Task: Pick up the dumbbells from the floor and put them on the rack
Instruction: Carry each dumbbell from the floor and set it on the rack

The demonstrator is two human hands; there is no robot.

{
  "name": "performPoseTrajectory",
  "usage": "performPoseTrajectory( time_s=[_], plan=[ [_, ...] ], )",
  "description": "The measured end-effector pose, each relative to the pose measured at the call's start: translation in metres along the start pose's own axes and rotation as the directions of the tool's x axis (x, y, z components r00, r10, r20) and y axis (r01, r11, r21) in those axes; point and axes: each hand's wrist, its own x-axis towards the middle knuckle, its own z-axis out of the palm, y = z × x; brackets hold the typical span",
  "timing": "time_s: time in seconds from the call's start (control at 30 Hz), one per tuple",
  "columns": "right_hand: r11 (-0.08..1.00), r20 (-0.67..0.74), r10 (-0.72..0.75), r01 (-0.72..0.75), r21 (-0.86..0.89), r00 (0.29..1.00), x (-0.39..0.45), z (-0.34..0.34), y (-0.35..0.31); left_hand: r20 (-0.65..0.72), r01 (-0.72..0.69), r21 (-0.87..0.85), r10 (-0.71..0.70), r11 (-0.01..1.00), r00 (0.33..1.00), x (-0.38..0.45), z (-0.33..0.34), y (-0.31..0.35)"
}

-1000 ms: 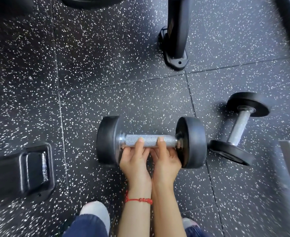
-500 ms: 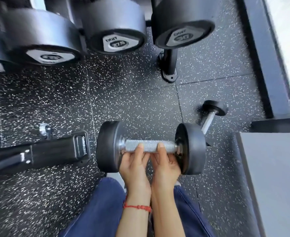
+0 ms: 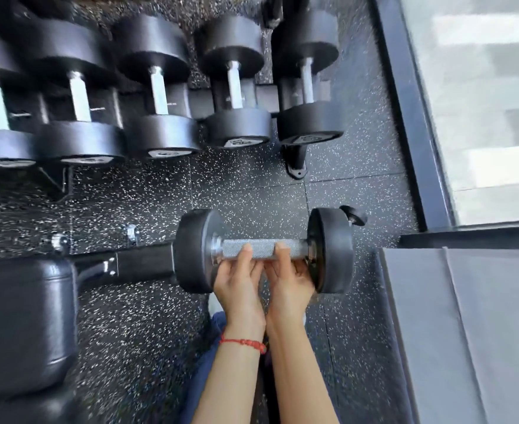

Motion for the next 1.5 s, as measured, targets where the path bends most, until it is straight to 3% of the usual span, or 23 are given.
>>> performPoseTrajectory(
  time_s=[0.6, 1.17, 1.5],
  plan=[
    [0.991, 0.167, 0.128, -0.121, -0.051, 0.978, -0.12, 0.106, -0.066, -0.098, 0.003, -0.134, -0.016, 0.991, 0.995, -0.04, 0.022, 0.155],
    [0.939, 0.427, 0.199, -0.047, -0.34, 0.882, -0.074, 0.239, -0.178, -0.276, -0.205, -0.403, 0.095, 0.892, 0.956, -0.007, 0.169, 0.226],
    [0.968, 0.44, 0.168, -0.063, -0.244, 0.882, -0.03, 0.289, -0.222, -0.242, -0.207, -0.394, 0.117, 0.896, 0.963, 0.013, 0.245, 0.242]
  ],
)
